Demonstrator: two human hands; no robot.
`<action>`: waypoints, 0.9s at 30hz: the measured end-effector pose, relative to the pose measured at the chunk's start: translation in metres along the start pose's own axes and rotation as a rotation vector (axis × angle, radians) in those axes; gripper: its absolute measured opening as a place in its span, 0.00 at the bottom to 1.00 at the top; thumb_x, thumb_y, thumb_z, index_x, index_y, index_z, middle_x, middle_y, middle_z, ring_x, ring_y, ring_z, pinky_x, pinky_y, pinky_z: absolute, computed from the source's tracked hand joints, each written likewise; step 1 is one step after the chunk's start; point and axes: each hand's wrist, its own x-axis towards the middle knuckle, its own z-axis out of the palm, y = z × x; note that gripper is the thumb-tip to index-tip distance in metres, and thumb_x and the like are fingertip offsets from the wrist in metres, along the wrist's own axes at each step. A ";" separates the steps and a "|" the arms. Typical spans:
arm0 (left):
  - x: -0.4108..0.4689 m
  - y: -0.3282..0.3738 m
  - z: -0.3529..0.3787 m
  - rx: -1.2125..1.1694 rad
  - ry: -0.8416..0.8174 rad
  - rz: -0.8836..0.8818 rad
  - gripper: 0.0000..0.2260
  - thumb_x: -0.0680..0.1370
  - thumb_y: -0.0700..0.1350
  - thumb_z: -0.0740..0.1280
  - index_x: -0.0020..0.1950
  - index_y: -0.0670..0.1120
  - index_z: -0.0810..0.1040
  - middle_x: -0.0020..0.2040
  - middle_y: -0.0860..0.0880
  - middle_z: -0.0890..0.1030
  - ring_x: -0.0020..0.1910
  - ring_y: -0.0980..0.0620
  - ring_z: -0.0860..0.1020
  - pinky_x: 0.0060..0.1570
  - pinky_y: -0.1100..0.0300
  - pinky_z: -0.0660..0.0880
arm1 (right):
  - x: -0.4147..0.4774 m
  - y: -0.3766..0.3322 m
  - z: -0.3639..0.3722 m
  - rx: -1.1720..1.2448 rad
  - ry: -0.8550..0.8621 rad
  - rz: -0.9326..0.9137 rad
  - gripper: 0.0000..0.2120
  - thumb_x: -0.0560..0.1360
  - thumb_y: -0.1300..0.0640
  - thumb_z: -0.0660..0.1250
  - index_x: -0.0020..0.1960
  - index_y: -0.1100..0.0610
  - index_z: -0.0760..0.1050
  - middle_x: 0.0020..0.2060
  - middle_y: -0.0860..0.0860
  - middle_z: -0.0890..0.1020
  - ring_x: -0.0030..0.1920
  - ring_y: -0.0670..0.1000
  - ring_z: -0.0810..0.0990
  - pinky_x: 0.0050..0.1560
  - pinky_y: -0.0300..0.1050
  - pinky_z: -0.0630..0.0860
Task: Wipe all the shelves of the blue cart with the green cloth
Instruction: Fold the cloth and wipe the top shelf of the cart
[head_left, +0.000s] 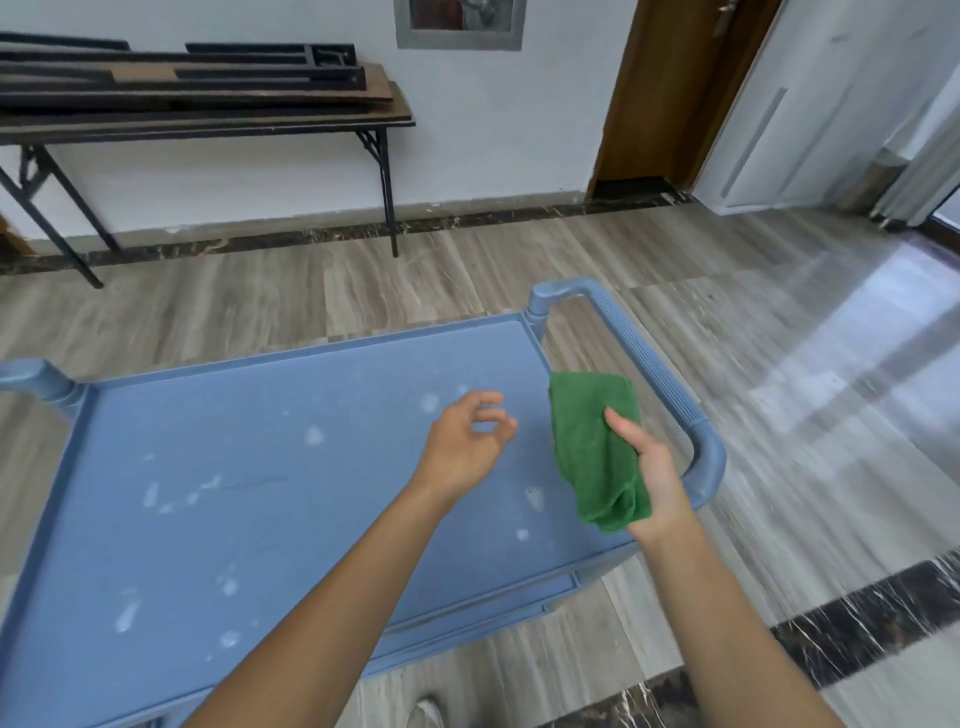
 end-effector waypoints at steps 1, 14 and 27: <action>-0.001 -0.015 -0.001 0.096 0.019 0.013 0.13 0.79 0.41 0.72 0.63 0.45 0.79 0.54 0.46 0.84 0.41 0.49 0.80 0.48 0.53 0.79 | 0.007 -0.005 -0.010 -0.120 0.059 -0.003 0.19 0.75 0.52 0.70 0.61 0.62 0.80 0.53 0.60 0.85 0.49 0.59 0.85 0.50 0.52 0.82; -0.042 -0.163 0.036 0.884 0.067 0.036 0.21 0.81 0.53 0.64 0.71 0.44 0.76 0.72 0.45 0.75 0.72 0.41 0.72 0.70 0.46 0.68 | 0.080 0.107 -0.103 -2.044 -0.082 -0.235 0.37 0.81 0.36 0.45 0.81 0.58 0.44 0.80 0.57 0.44 0.80 0.56 0.42 0.77 0.59 0.39; -0.043 -0.223 0.020 1.191 0.176 -0.007 0.30 0.83 0.66 0.45 0.81 0.54 0.62 0.83 0.47 0.58 0.82 0.39 0.53 0.76 0.29 0.49 | 0.123 0.093 -0.107 -1.816 -0.333 -0.411 0.27 0.84 0.45 0.43 0.80 0.50 0.41 0.79 0.49 0.37 0.77 0.46 0.31 0.77 0.50 0.34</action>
